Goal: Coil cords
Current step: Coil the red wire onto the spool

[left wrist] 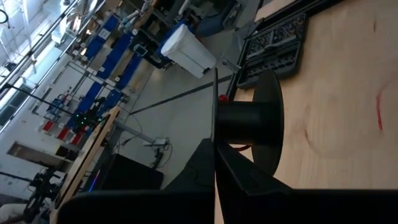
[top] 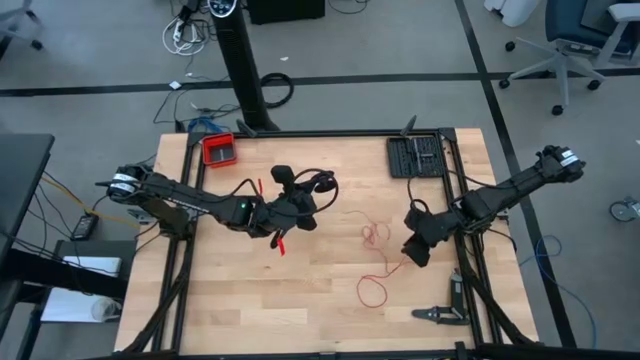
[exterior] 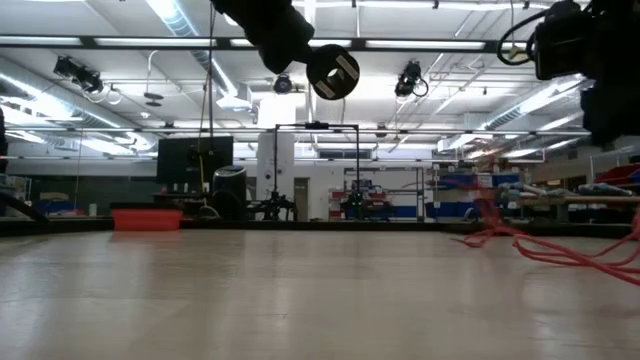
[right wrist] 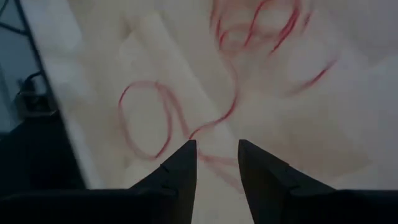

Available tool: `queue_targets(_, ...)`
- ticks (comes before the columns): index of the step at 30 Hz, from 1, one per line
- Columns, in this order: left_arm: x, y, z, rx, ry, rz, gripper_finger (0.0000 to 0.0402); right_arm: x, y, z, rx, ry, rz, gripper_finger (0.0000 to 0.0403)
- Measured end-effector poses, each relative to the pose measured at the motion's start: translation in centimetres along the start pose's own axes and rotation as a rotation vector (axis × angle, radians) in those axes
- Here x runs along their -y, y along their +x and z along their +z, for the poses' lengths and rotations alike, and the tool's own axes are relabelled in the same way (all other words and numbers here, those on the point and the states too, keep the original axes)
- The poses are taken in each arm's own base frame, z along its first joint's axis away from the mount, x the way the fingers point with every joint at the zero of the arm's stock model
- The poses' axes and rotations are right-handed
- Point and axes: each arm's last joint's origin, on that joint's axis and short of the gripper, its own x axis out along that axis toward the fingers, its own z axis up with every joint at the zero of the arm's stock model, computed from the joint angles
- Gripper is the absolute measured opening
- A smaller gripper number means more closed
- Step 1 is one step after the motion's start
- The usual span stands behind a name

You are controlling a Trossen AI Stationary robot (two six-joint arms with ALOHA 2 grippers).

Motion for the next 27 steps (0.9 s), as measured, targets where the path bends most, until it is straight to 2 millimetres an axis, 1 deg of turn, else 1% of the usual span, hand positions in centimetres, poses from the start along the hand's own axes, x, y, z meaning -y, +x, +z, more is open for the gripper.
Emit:
queue_targets(2, 0.0, 0.0, 0.0, 0.002, -0.001, -0.001, 0.0003, 0.0, 0.0, -0.1, -0.007, 0.005, 0.004, 0.0118)
queue_targets(5, 0.1, 0.0, 0.1, 0.025, -0.025, -0.043, 0.0003, 0.1, 0.0, 0.4, 0.091, -0.059, -0.038, 0.0118)
queue_targets(9, 0.1, 0.0, 0.7, 0.091, -0.079, -0.105, 0.0003, -0.1, -0.2, 2.1, 0.365, -0.197, -0.131, 0.0118)
queue_targets(11, 0.0, -0.1, 1.1, 0.127, -0.117, -0.113, 0.0003, -0.6, -0.3, 3.0, 0.5, -0.257, -0.168, 0.0118)
queue_targets(13, -0.2, -0.4, 1.6, 0.167, -0.163, -0.106, 0.0003, -1.1, -0.3, 3.8, 0.593, -0.316, -0.179, 0.0116)
queue_targets(16, -0.3, -0.9, 2.4, 0.226, -0.229, -0.098, 0.0003, -1.9, 0.0, 4.4, 0.66, -0.406, -0.184, 0.0112)
queue_targets(19, -0.4, -1.5, 3.1, 0.283, -0.29, -0.098, 0.0003, -2.5, 0.8, 4.8, 0.715, -0.451, -0.237, 0.0105)
queue_targets(22, -0.6, -1.9, 3.5, 0.33, -0.363, -0.111, 0.0003, -2.8, 2.1, 4.9, 0.755, -0.466, -0.323, 0.0095)
queue_targets(27, -0.7, -2.2, 3.9, 0.369, -0.465, -0.132, 0.0003, -2.7, 4.0, 4.9, 0.766, -0.47, -0.449, 0.0078)
